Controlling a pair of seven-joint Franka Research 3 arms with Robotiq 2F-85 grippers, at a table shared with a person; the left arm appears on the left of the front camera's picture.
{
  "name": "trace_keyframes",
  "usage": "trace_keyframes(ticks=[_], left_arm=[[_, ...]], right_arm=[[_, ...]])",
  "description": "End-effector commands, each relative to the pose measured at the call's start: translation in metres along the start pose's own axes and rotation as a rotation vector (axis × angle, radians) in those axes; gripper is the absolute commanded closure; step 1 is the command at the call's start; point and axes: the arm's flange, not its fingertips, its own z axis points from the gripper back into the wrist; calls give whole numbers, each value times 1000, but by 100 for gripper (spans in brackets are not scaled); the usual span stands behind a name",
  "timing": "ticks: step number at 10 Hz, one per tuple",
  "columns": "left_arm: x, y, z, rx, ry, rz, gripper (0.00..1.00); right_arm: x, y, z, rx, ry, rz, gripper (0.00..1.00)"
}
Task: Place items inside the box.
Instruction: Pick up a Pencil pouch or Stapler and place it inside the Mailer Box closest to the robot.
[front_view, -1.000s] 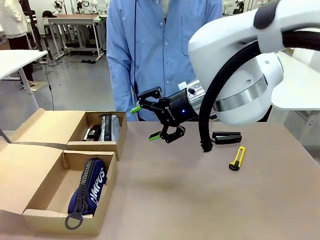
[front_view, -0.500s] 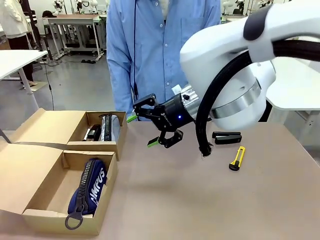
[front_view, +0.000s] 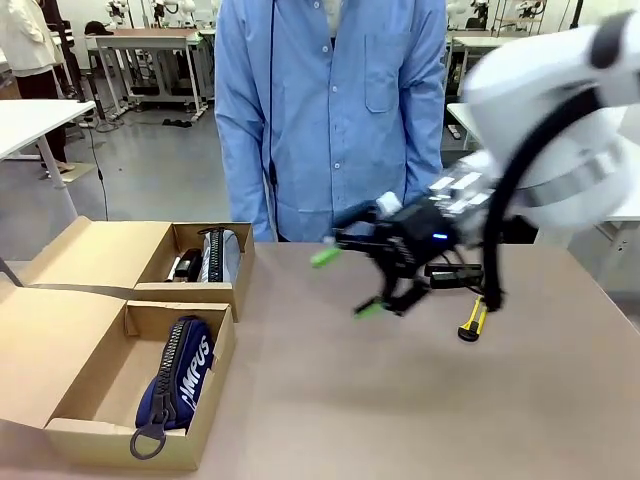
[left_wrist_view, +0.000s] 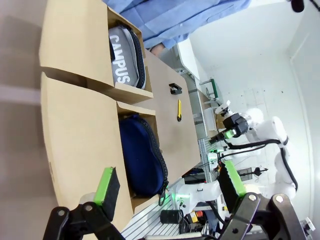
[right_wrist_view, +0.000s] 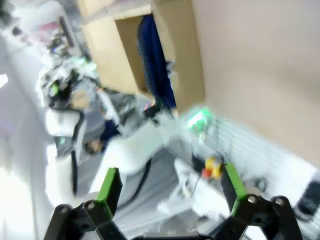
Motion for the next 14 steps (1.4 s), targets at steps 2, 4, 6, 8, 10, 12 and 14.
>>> trace_keyframes(ticks=[2,4,6,8,10,12,14], left_arm=[[0,-1,-1,-22,-14,-20,0],[0,-1,-1,-22,-14,-20,0],[0,-1,-1,-22,-14,-20,0],[0,-1,-1,-22,-14,-20,0],[0,-1,-1,-22,-14,-20,0],[0,-1,-1,-22,-14,-20,0],[0,-1,-1,-22,-14,-20,0]], right_arm=[[-58,-130,182,300,-67,22,0],[-112,-209,247,613,-465,-10,0],[-125,-247,250,633,-700,25,0],[-122,-238,316,630,-537,-56,0],[-122,-238,316,630,-537,-56,0],[-122,-238,316,630,-537,-56,0],[-122,-238,316,630,-537,-56,0]])
